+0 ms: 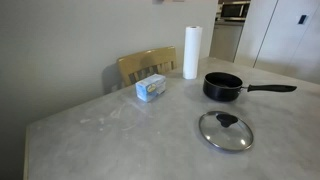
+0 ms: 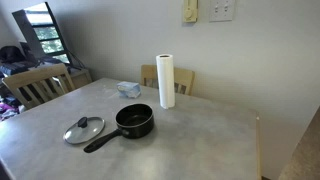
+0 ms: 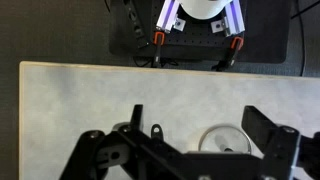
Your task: Put the glass lid on top of the black pot
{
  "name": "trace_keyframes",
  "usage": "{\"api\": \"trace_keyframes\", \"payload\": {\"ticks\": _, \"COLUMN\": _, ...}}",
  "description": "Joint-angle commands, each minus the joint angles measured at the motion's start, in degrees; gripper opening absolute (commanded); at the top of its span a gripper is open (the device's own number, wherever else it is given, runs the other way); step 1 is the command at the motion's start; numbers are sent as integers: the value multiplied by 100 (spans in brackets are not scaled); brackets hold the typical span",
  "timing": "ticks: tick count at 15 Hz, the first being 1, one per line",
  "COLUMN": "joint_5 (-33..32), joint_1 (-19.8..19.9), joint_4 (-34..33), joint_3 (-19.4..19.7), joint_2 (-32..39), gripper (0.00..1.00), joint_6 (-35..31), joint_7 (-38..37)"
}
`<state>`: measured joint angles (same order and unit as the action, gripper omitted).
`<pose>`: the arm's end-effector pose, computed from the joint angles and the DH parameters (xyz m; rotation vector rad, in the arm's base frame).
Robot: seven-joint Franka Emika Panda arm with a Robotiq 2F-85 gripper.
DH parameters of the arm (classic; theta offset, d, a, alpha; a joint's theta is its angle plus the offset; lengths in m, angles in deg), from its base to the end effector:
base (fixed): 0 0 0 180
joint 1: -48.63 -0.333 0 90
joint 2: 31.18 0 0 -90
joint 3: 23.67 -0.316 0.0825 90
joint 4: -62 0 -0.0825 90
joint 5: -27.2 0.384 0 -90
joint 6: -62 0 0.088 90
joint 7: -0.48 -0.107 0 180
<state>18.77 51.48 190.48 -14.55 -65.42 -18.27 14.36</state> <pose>0.3279 -0.0995 0.5662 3.1095 0.1012 -0.4002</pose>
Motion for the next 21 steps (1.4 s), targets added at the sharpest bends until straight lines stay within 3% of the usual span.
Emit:
{"api": "trace_keyframes", "payload": {"ticks": 1, "joint_5": 3, "joint_1": 4, "joint_4": -14, "joint_3": -4, "joint_2": 7, "gripper": 100, "joint_6": 12, "joint_7": 2}}
{"api": "trace_keyframes", "payload": {"ticks": 10, "joint_5": 0, "joint_1": -119, "joint_4": 84, "joint_3": -90, "joint_2": 31, "gripper": 100, "joint_6": 10, "joint_7": 15}}
{"api": "trace_keyframes", "payload": {"ticks": 16, "joint_5": 264, "joint_1": -460, "joint_4": 892, "joint_3": -312, "joint_2": 158, "gripper": 100, "joint_6": -168, "joint_7": 55}}
{"api": "trace_keyframes", "payload": {"ticks": 21, "joint_5": 565, "joint_1": -848, "joint_4": 1507, "joint_3": -747, "joint_2": 416, "gripper": 100, "joint_6": -475, "joint_7": -20}}
